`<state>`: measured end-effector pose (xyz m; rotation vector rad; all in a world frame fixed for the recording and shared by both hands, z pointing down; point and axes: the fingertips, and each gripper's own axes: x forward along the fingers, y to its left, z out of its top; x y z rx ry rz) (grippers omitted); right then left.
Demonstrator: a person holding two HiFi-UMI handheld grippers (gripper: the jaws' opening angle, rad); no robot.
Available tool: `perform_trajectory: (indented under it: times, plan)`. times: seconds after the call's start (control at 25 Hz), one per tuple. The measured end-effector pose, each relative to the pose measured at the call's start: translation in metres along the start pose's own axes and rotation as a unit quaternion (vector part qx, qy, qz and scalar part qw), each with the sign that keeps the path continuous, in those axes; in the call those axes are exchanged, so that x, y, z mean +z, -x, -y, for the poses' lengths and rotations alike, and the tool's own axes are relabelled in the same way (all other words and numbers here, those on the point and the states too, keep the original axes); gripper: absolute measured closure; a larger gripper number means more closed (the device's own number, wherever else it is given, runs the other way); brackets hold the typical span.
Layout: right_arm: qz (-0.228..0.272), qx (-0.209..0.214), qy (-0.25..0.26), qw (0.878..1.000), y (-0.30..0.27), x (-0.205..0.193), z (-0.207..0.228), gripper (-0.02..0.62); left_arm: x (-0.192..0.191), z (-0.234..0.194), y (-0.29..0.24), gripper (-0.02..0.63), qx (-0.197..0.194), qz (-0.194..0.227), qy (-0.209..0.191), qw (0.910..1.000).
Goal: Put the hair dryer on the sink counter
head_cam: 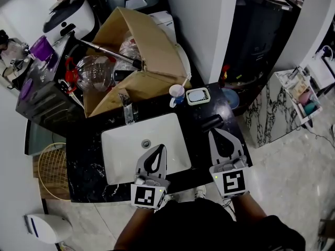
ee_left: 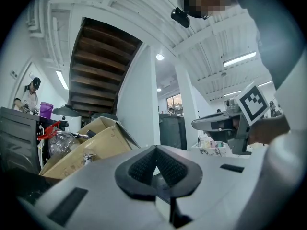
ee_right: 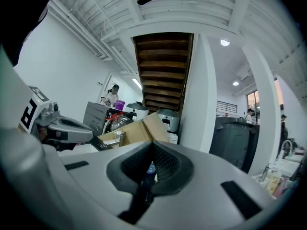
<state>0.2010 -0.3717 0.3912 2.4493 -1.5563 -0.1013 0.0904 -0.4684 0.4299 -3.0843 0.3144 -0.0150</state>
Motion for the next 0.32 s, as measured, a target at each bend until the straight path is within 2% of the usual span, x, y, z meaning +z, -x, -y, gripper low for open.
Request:
perform_trajectory:
  times: [0.32]
  plan:
    - [0.007,-0.015,0.013,1.000,0.001,0.004,0.013,0.597,-0.002,0.001,0.004,0.611,0.001,-0.015,-0.003,0.9999]
